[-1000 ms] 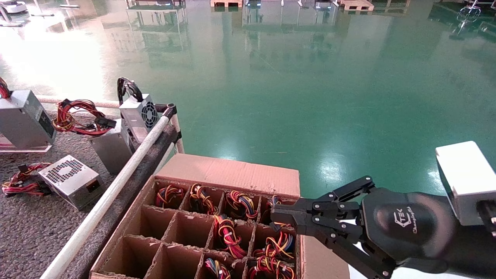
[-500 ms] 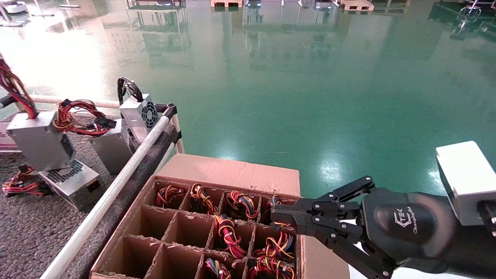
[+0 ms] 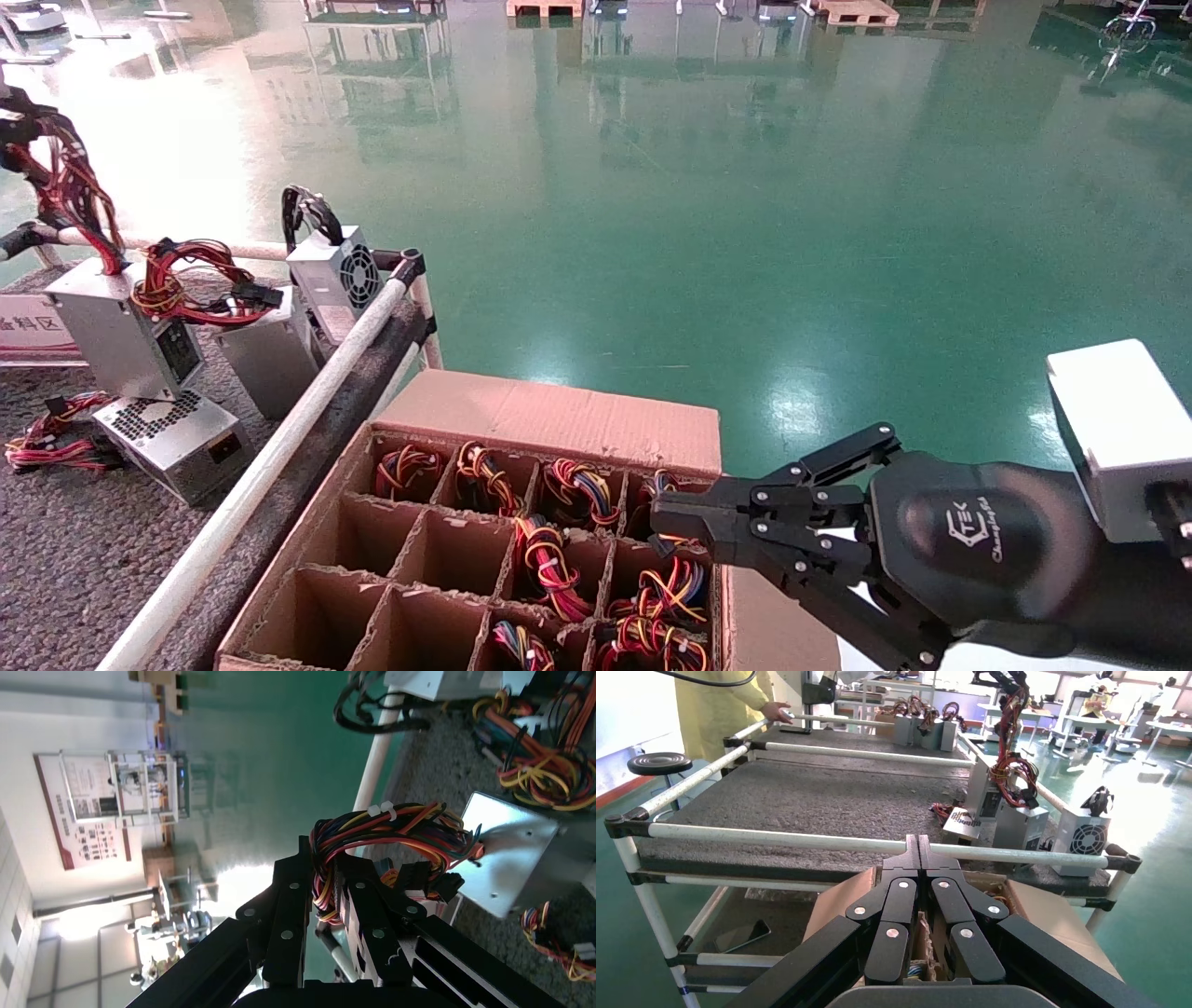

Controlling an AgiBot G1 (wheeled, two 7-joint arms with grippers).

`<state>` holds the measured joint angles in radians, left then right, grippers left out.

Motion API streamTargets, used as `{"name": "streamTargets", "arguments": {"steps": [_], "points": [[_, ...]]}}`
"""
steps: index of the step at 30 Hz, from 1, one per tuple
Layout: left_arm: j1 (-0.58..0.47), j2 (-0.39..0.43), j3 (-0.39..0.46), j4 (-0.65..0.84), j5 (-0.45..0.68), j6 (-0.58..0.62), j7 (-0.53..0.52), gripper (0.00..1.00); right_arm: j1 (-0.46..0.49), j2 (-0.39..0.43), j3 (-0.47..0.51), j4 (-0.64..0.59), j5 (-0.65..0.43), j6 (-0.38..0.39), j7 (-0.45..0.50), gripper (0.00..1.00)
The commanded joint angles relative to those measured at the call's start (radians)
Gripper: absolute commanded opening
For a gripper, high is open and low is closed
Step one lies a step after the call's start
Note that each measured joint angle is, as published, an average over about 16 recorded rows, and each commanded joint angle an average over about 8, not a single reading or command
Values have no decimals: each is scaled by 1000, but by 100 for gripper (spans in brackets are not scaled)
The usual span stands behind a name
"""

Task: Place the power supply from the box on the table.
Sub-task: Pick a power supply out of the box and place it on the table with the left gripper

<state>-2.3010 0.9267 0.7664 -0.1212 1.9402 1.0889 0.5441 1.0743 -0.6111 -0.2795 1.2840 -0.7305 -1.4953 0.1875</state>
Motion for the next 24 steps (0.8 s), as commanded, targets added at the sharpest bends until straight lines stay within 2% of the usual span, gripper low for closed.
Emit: {"name": "streamTargets", "arguments": {"steps": [1,11,24], "points": [[3,5,1,-5,-4,6,-2,0,0,0,0,0,0,0,0,0],[17,27,-2,-38,-28,3,-8,0,0,0,0,0,0,0,0,0],[30,56,5,-48,-38,-76,-23,0,0,0,0,0,0,0,0,0]]}}
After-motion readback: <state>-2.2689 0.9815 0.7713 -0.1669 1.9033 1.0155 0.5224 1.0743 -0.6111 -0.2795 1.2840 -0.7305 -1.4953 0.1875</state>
